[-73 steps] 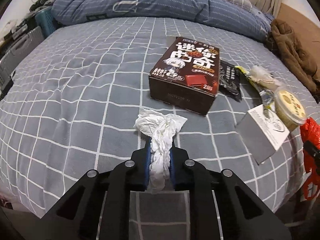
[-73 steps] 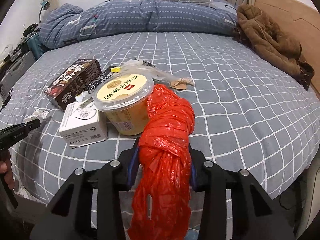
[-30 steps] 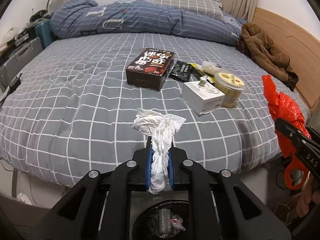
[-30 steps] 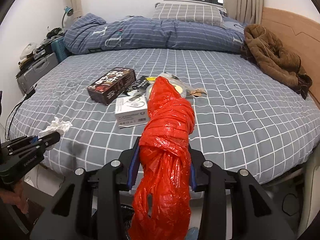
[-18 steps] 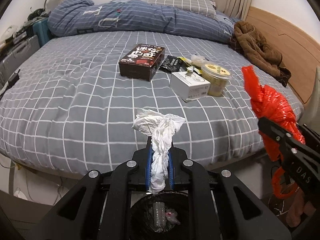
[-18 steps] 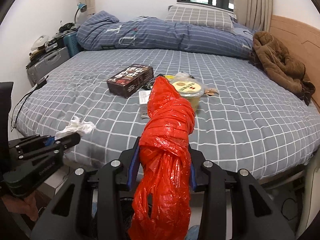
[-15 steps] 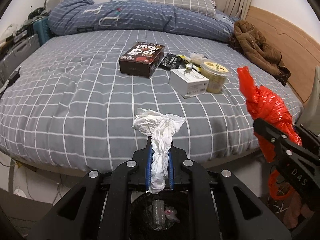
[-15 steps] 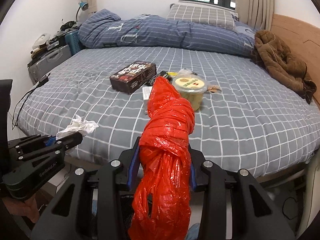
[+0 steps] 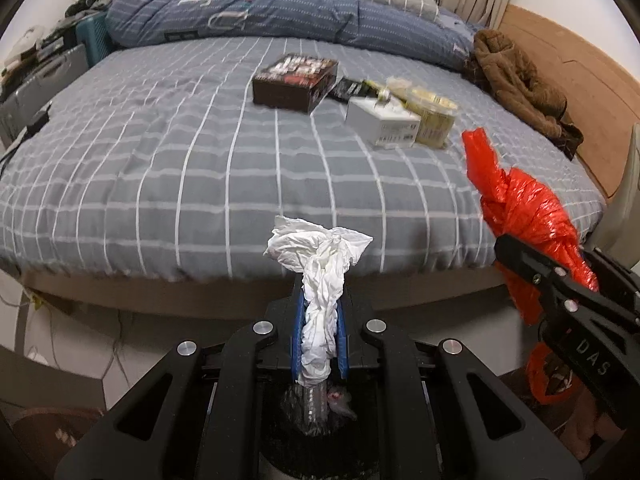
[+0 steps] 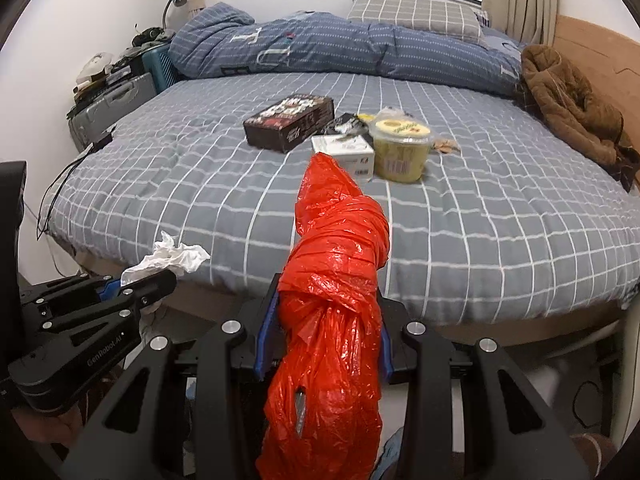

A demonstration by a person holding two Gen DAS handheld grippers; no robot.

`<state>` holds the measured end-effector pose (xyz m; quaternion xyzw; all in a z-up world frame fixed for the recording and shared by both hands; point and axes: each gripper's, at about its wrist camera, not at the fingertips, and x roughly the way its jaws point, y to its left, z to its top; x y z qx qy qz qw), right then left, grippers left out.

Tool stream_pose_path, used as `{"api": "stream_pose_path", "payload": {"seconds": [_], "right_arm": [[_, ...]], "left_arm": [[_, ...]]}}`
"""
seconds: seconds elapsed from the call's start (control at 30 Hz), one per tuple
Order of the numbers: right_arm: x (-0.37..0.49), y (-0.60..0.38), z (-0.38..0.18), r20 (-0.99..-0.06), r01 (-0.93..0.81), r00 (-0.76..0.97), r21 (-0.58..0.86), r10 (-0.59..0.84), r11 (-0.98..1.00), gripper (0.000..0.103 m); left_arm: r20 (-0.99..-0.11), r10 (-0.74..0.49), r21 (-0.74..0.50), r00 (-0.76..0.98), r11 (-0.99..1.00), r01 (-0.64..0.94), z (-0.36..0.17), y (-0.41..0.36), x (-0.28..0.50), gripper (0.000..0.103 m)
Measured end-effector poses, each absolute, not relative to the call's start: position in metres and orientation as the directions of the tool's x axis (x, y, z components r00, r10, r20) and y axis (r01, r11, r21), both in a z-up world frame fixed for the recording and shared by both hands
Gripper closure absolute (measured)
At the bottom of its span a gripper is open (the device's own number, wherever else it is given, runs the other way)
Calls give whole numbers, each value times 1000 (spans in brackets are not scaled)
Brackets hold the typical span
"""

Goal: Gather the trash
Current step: 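Carry the tissue and red bag with both tools over the black bin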

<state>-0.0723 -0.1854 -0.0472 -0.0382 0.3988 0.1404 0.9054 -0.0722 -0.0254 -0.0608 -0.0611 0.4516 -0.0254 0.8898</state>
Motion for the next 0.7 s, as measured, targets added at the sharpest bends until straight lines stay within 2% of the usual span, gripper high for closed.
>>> {"api": "stream_pose_path", "payload": {"seconds": [0.7], "right_arm": [[-109, -178, -106, -844, -299, 494, 61, 210, 952, 66]], "left_arm": [[-872, -91, -143, 480, 987, -72, -105, -11, -125, 91]]}}
